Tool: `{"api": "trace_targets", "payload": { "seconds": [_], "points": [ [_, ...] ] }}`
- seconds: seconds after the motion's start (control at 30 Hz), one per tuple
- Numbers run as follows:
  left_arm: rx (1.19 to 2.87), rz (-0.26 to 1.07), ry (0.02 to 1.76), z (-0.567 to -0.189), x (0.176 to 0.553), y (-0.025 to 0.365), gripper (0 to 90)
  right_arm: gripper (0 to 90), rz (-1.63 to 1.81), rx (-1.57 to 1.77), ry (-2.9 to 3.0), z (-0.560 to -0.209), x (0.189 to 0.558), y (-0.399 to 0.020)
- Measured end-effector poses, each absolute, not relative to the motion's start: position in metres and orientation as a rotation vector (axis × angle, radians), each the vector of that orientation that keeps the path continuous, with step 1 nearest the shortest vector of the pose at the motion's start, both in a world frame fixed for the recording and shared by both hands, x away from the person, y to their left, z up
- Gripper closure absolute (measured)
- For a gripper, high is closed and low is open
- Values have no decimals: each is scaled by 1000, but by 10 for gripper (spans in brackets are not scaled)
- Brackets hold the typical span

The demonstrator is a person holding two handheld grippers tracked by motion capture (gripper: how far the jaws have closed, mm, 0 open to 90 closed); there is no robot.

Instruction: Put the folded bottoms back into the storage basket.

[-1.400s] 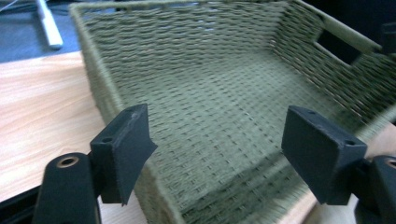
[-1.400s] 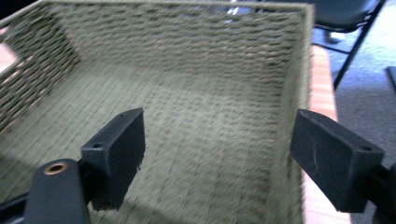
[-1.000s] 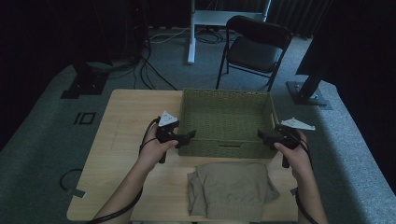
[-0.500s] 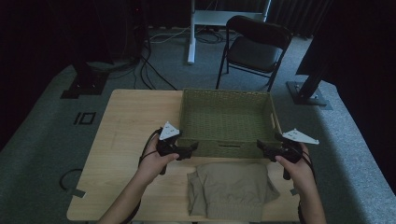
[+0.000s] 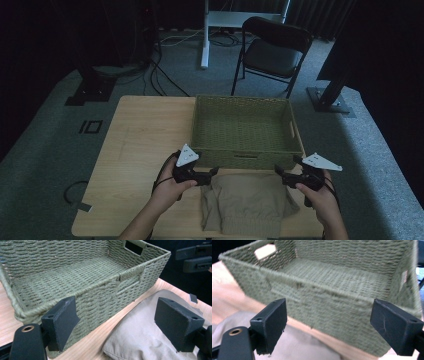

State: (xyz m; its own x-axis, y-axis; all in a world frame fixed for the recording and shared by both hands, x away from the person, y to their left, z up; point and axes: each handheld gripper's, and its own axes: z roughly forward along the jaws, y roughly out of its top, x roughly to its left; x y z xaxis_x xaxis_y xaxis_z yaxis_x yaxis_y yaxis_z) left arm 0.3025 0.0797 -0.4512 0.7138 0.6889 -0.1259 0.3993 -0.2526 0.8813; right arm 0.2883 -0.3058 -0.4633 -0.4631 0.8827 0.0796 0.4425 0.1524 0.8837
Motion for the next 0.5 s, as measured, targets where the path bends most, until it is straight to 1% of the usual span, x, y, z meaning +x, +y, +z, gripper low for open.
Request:
{"api": "trace_targets", "payload": {
  "seconds": [0.27, 0.5],
  "points": [
    [1893, 307, 866, -466, 294, 77, 193, 137, 1256, 1276, 1982, -476, 279, -308],
    [1918, 265, 875, -484, 284, 71, 193, 136, 1227, 1299, 2024, -496, 275, -307]
  ]
}}
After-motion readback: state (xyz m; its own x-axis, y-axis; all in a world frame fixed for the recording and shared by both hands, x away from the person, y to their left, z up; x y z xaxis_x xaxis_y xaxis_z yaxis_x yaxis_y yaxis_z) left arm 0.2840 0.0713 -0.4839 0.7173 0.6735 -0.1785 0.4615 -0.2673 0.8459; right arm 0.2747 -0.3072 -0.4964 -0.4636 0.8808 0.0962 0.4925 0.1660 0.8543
